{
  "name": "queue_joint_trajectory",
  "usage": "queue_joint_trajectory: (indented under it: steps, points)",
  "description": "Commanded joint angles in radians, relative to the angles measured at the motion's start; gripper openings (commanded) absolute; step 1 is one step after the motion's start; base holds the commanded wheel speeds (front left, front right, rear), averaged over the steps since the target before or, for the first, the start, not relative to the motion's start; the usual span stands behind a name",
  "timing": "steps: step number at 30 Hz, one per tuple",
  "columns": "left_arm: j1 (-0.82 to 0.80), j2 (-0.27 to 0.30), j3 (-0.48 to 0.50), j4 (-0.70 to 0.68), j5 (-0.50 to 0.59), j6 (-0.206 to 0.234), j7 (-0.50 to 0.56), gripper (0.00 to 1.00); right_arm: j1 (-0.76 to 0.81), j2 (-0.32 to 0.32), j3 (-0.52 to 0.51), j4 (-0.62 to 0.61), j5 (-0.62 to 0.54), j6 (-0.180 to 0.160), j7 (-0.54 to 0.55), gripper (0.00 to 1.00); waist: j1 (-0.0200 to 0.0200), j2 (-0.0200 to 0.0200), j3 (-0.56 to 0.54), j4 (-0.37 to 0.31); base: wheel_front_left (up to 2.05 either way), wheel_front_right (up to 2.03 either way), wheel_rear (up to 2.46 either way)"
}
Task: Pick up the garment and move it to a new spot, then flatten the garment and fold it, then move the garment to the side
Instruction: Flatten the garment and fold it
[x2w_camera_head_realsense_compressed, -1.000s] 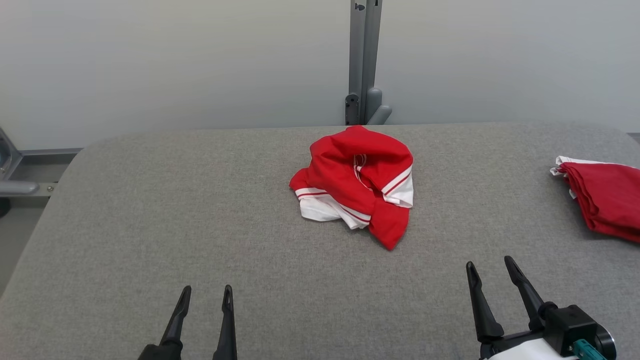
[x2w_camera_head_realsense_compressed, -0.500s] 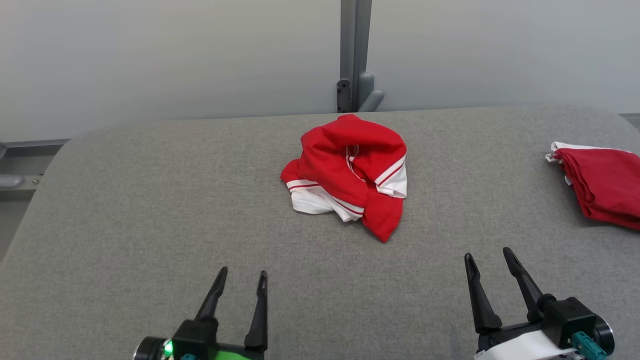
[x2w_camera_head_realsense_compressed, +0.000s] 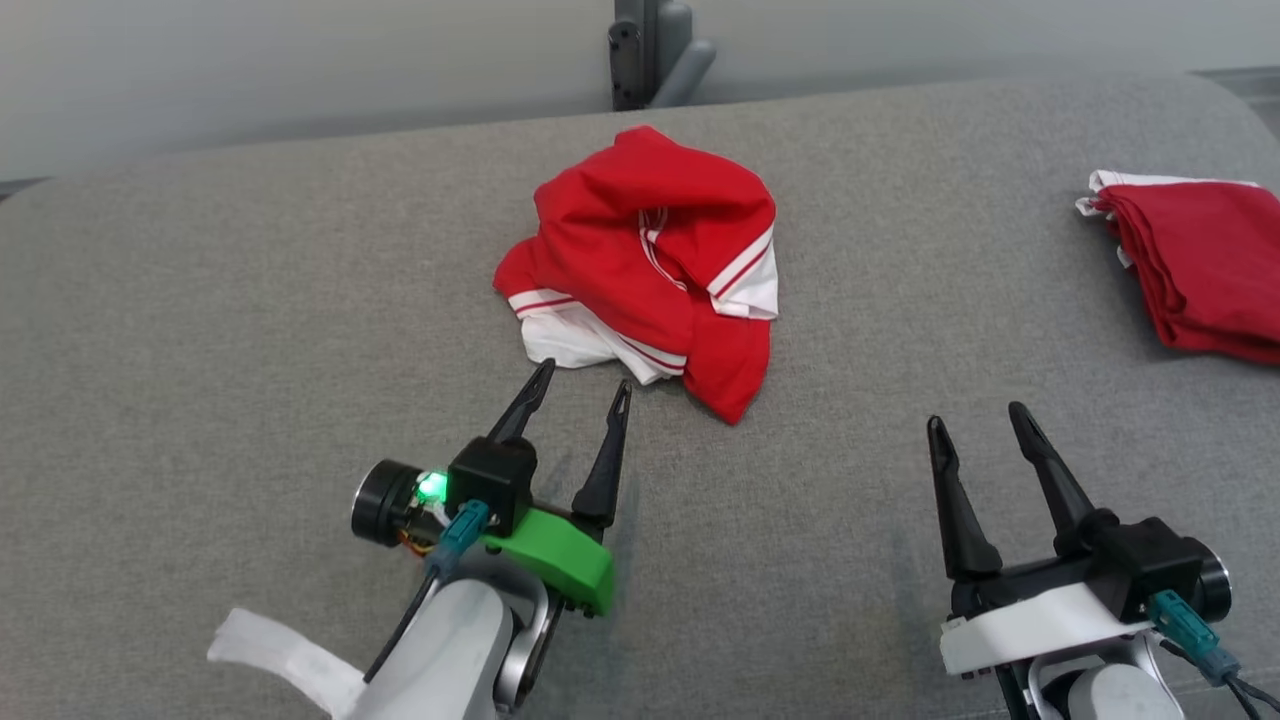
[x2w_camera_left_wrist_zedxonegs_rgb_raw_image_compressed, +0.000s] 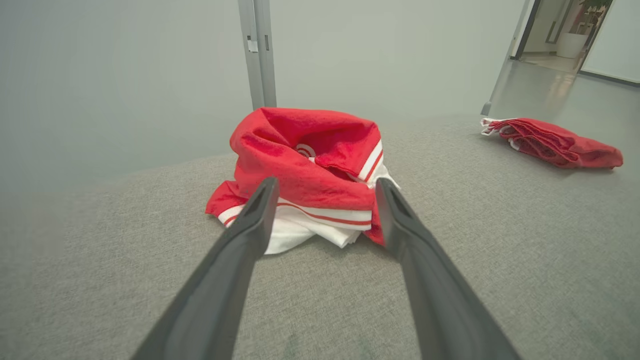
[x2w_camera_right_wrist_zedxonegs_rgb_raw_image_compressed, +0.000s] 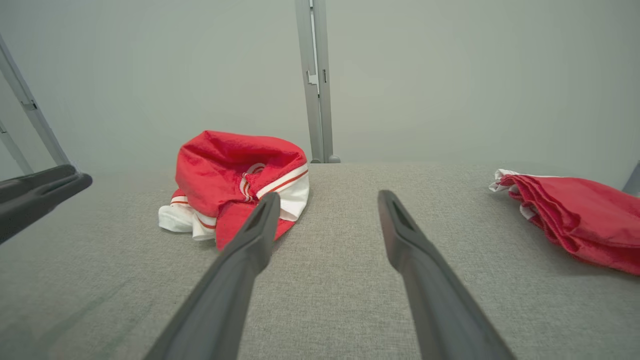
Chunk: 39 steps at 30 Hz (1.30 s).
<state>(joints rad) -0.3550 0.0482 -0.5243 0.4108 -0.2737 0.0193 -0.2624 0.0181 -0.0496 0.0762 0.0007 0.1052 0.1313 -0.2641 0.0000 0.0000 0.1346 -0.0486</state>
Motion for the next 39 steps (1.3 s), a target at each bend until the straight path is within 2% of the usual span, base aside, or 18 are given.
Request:
queue_joint_trajectory:
  steps: [1, 10, 16, 24, 27, 28, 32, 33, 39]
  points:
    - [-0.048, 0.004, -0.018, 0.029, -0.013, 0.007, -0.002, 1.0, -0.027, -0.002, -0.002, -0.002, 0.002, -0.001, 0.0, 1.0, 0.0, 0.0, 0.1, -0.058, 0.0, 0.0, 0.0]
    - [-0.195, 0.005, -0.133, 0.16, -0.07, 0.038, -0.003, 1.0, -0.092, -0.002, 0.019, -0.002, 0.016, -0.001, 0.0, 1.0, 0.0, 0.0, 0.175, -0.104, 0.0, 0.0, 0.0]
    - [-0.248, 0.005, -0.173, 0.209, -0.104, 0.058, -0.003, 1.0, -0.108, -0.002, 0.017, -0.001, 0.021, -0.001, 0.0, 1.0, 0.0, 0.0, 0.198, -0.118, 0.0, 0.0, 0.0]
    - [-0.32, 0.004, -0.182, 0.29, -0.112, 0.115, -0.003, 1.0, -0.123, -0.002, 0.023, 0.0, 0.025, -0.001, 0.0, 1.0, 0.0, 0.0, 0.22, -0.136, 0.0, 0.0, 0.0]
    - [-0.325, 0.004, -0.176, 0.292, -0.11, 0.122, -0.003, 1.0, -0.122, -0.002, 0.02, 0.0, 0.023, -0.001, 0.0, 1.0, 0.0, 0.0, 0.217, -0.135, 0.0, 0.0, 0.0]
    - [-0.323, 0.005, -0.173, 0.284, -0.112, 0.122, -0.003, 0.86, -0.119, -0.002, 0.018, 0.001, 0.022, -0.001, 0.0, 1.0, 0.0, 0.0, 0.214, -0.133, 0.0, 0.0, 0.0]
    - [-0.296, 0.004, -0.171, 0.256, -0.123, 0.113, -0.003, 0.1, -0.099, -0.002, 0.02, 0.009, 0.02, -0.001, 0.0, 1.0, 0.0, 0.0, 0.185, -0.119, 0.0, 0.0, 0.0]
    - [-0.291, 0.005, -0.17, 0.254, -0.126, 0.111, -0.003, 0.0, -0.097, -0.002, 0.025, 0.01, 0.022, -0.001, 0.0, 1.0, 0.0, 0.0, 0.177, -0.117, 0.0, 0.0, 0.0]
    - [-0.287, 0.004, -0.156, 0.245, -0.162, 0.096, -0.003, 0.0, -0.09, -0.002, 0.045, 0.016, 0.029, -0.001, 0.0, 1.0, 0.0, 0.0, 0.133, -0.12, 0.0, 0.0, 0.0]
